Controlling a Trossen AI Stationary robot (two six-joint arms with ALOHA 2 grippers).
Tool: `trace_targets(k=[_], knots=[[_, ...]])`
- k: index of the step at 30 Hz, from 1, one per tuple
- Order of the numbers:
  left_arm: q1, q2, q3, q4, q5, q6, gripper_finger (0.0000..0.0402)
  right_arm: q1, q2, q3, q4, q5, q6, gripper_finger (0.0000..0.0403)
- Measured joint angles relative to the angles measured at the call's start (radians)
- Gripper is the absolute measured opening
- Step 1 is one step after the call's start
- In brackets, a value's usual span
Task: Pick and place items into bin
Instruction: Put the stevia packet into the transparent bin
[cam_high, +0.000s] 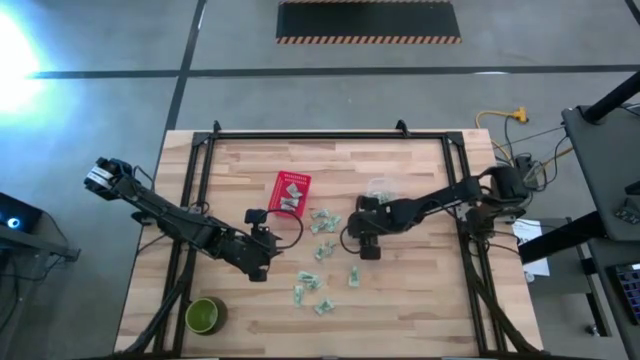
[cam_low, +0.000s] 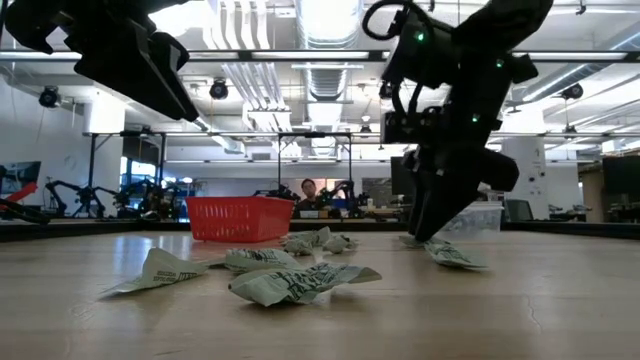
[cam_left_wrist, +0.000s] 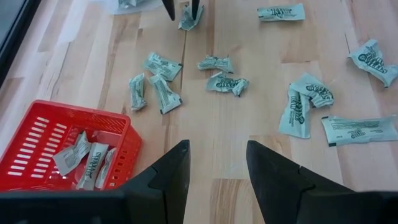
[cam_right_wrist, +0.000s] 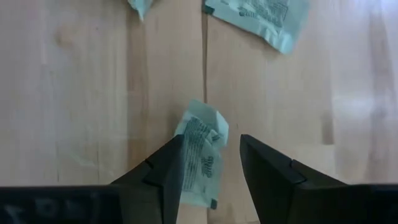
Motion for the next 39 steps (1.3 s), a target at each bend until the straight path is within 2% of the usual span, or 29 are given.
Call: trace_targets(k=[3, 10, 21, 33, 39], knots=[[0.000, 0.000, 0.000, 0.000, 0.000, 0.000, 0.0141, -0.013, 0.013, -0.001, 0.002, -0.040, 0.020, 0.0138], [0.000, 0.000, 0.000, 0.000, 0.000, 0.000, 0.0141, -0.013, 0.025, 0.001, 0.002, -0.042, 0.015, 0.0120], [0.000, 0.000, 0.000, 0.000, 0.000, 0.000, 0.0141, -0.013, 0.007, 0.000, -0.001, -0.039, -0.032, 0.0015], [0.000, 0.000, 0.000, -0.001, 0.000, 0.000, 0.0141, -0.013, -0.066, 0.001, -0.013, -0.030, -0.032, 0.0009], [-0.001, 0.000, -0.001, -0.001, 0.000, 0.000, 0.0141, -0.014, -0.170, 0.002, -0.102, 0.073, -0.007, 0.0009]])
